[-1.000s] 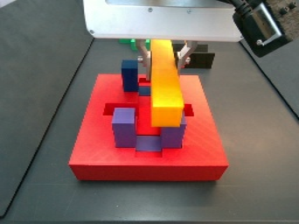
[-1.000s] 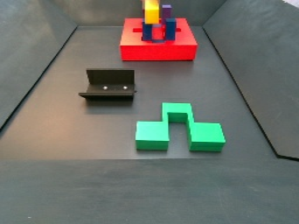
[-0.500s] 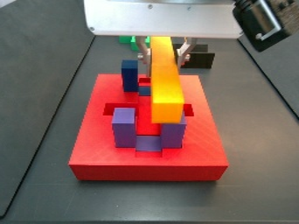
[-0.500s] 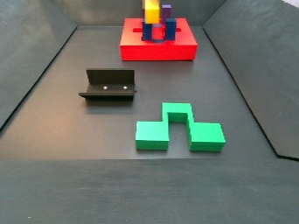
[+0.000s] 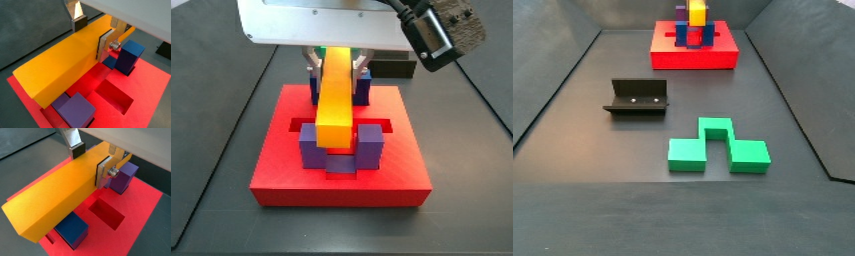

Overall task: Pick up the yellow object. Move up. Move to above the board. Insert the yellow object.
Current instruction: Insert the yellow object.

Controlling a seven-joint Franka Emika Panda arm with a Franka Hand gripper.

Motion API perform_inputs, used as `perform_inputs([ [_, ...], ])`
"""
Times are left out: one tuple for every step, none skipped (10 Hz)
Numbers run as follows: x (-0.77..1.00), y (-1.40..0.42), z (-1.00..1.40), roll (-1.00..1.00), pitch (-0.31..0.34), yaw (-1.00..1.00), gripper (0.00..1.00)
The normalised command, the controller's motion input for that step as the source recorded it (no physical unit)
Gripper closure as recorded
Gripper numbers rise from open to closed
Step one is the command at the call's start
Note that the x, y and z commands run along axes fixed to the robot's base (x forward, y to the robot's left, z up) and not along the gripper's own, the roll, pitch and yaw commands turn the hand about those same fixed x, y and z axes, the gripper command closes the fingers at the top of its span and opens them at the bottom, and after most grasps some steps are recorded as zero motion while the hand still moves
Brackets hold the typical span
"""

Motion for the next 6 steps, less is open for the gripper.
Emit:
perform_inputs([
  [0.00, 0.00, -0.13, 0.02, -0.020, 0.06, 1.00],
  [0.07, 0.00, -0.12, 0.02, -0.004, 0.09, 1.00],
  [0.05, 0.00, -0.14, 0.02, 0.000, 0.08, 1.00],
  [0.06, 0.00, -0.12, 0.02, 0.000, 0.09, 1.00],
  [0.09, 0.00, -0.04, 0.00, 0.000, 0.11, 1.00],
  [0.14, 0.00, 0.00, 0.00, 0.000, 0.15, 1.00],
])
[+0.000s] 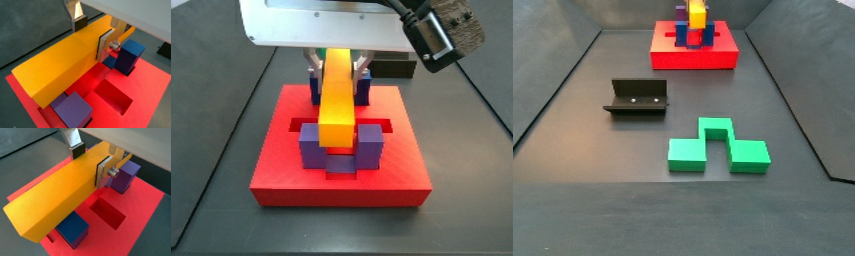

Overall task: Pick up the yellow object. Move up. Move to above the board. Insert the yellow object.
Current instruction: Insert the yellow object.

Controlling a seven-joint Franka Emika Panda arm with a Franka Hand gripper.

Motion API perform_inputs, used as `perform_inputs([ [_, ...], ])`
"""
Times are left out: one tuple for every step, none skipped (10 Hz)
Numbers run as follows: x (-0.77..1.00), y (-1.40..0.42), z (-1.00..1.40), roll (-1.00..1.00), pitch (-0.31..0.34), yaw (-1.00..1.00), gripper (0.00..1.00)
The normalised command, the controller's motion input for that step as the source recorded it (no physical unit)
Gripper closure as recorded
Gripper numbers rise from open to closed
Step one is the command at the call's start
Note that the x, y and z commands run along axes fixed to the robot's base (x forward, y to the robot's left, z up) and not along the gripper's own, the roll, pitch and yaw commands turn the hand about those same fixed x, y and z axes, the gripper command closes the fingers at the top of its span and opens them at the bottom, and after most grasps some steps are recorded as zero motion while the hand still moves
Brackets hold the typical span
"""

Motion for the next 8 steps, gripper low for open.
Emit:
perform_inputs([
  [0.12, 0.00, 0.00, 0.00, 0.000, 0.15, 1.00],
  [0.10, 0.00, -0.04, 0.01, 0.000, 0.14, 1.00],
  [0.08, 0.00, -0.05, 0.02, 0.000, 0.14, 1.00],
  [0.00, -0.02, -0.10, 0.03, 0.000, 0.07, 1.00],
  [0.00, -0.04, -0.14, 0.04, 0.000, 0.03, 1.00],
  [-0.03, -0.08, -0.19, 0.06, 0.000, 0.00, 1.00],
  [-0.03, -0.11, -0.22, 0.08, 0.000, 0.00, 1.00],
  [0.00, -0.19, -0.19, 0.12, 0.000, 0.00, 1.00],
])
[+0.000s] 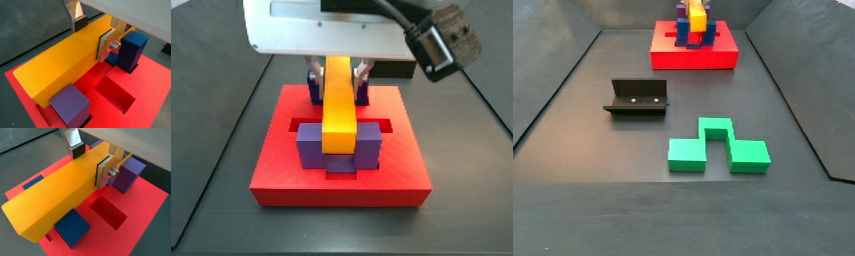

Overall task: Pick up the yellow object. Move up. Move to above the board. Insert the yellow object.
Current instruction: Insert the yellow object.

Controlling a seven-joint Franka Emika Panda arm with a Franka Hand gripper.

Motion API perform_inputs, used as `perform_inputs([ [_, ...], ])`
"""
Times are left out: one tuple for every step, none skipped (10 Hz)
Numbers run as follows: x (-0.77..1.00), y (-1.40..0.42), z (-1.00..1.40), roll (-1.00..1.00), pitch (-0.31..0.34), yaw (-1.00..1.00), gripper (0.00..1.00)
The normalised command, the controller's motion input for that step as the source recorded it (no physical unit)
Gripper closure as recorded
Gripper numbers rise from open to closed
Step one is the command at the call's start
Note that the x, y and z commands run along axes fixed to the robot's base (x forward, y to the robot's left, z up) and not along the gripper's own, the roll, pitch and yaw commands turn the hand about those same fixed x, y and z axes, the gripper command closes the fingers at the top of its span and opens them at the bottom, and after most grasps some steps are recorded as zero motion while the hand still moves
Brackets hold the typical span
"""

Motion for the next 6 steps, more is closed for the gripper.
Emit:
perform_inputs([
  [0.00, -0.21, -0.15, 0.12, 0.000, 0.00, 1.00],
  [0.04, -0.15, -0.06, 0.09, 0.000, 0.00, 1.00],
  [0.16, -0.10, -0.06, 0.09, 0.000, 0.00, 1.00],
  [0.29, -0.05, -0.11, 0.11, 0.000, 0.00, 1.00],
  [0.25, -0.01, -0.18, 0.12, 0.000, 0.00, 1.00],
  [0.15, 0.00, -0.25, 0.12, 0.000, 0.00, 1.00],
])
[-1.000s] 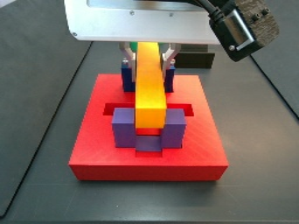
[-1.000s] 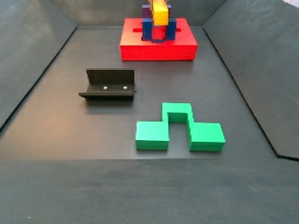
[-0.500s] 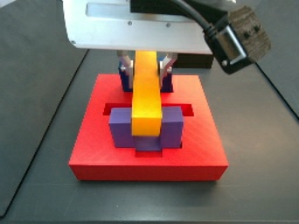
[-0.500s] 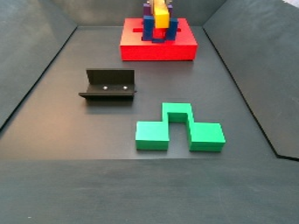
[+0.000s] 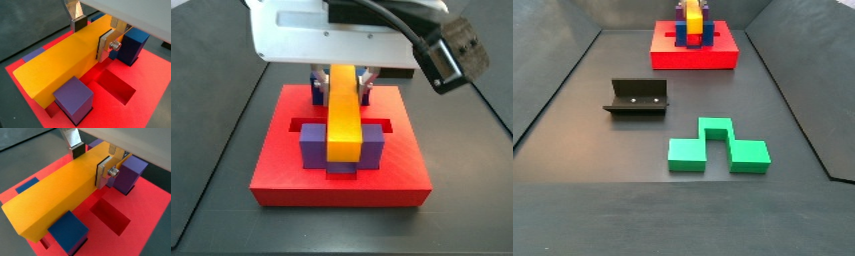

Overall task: Pick up the yellow object. Move up. Move to above the board. Insert the yellow object.
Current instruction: Insert the yellow object.

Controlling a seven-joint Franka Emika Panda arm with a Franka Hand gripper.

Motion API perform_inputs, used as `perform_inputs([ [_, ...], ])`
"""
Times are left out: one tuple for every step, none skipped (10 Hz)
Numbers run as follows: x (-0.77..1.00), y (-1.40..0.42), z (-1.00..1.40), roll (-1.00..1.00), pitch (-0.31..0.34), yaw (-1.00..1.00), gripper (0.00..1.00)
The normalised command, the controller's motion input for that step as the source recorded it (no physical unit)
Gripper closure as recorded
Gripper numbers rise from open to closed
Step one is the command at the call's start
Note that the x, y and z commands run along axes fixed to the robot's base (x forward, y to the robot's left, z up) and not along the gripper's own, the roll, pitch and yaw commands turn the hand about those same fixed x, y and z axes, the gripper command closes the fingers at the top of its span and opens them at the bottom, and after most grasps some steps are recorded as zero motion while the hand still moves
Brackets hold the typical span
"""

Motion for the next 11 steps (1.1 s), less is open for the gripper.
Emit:
perform_inputs([
  [0.07, 0.00, -0.39, 0.15, 0.000, 0.00, 1.00],
  [0.04, 0.00, -0.37, 0.13, 0.000, 0.00, 1.00],
  [0.02, 0.00, -0.33, 0.12, 0.000, 0.00, 1.00],
  [0.02, 0.00, -0.32, 0.12, 0.000, 0.00, 1.00],
  [0.02, 0.00, -0.29, 0.09, 0.000, 0.00, 1.00],
  [0.06, -0.03, -0.23, 0.05, 0.000, 0.00, 1.00],
  [0.13, -0.13, -0.14, 0.04, 0.000, 0.01, 1.00],
  [0.17, -0.14, -0.11, 0.06, 0.000, 0.01, 1.00],
  [0.15, -0.12, -0.15, 0.06, 0.000, 0.00, 1.00],
  [0.09, -0.06, -0.18, 0.05, 0.000, 0.00, 1.00],
  [0.01, 0.00, -0.23, 0.07, 0.000, 0.00, 1.00],
])
